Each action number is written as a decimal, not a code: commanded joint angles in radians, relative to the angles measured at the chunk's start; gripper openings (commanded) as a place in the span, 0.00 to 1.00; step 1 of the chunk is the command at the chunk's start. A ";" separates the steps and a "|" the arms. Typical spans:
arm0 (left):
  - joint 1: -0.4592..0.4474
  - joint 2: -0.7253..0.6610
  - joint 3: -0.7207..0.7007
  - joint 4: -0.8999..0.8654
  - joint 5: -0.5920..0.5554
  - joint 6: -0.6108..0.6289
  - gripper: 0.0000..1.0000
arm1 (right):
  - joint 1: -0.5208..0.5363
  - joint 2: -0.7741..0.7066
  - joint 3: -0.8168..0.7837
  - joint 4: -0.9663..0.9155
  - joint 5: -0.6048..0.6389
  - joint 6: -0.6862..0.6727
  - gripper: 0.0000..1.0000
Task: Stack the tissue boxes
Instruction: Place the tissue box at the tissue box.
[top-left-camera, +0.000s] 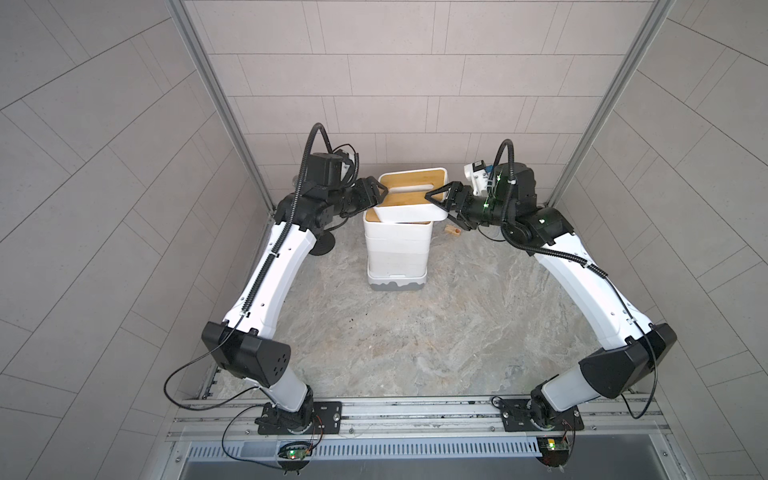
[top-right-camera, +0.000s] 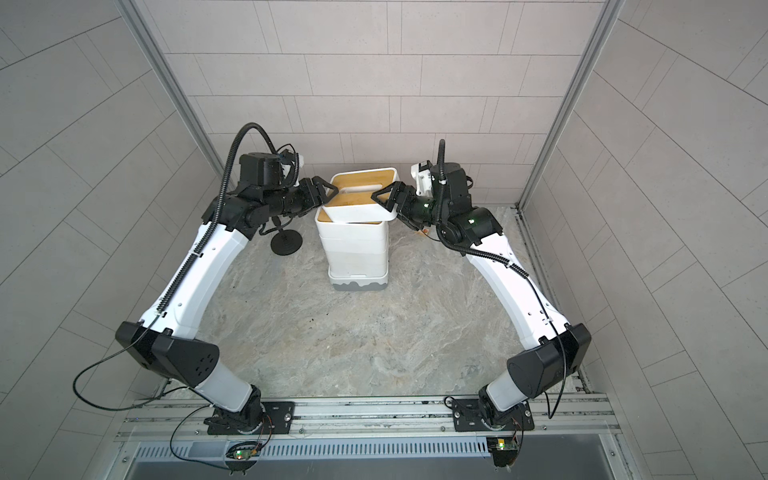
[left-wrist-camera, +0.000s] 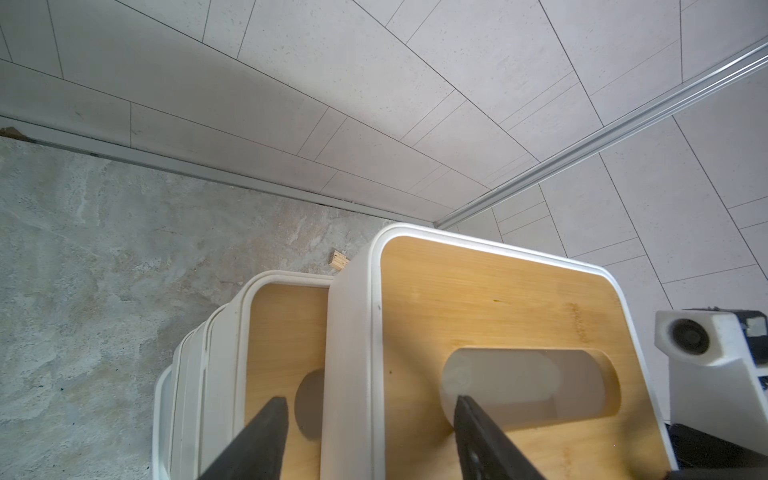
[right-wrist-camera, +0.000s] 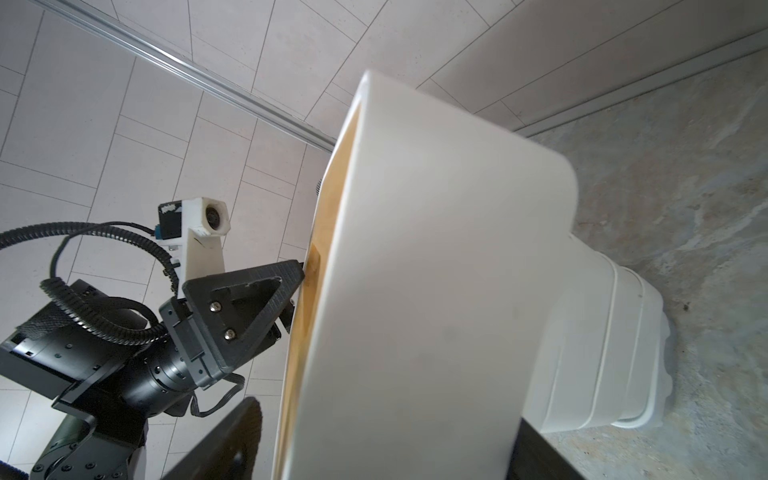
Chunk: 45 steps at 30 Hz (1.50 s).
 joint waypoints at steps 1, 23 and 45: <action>-0.007 0.013 0.034 -0.016 -0.007 0.021 0.67 | -0.009 -0.014 0.017 -0.018 -0.015 -0.040 0.87; -0.015 0.036 0.023 -0.041 -0.013 0.039 0.57 | -0.042 -0.024 -0.007 -0.065 0.017 -0.105 0.99; -0.026 0.047 0.028 -0.013 -0.004 0.018 0.56 | -0.072 0.013 0.082 0.001 0.002 -0.055 0.99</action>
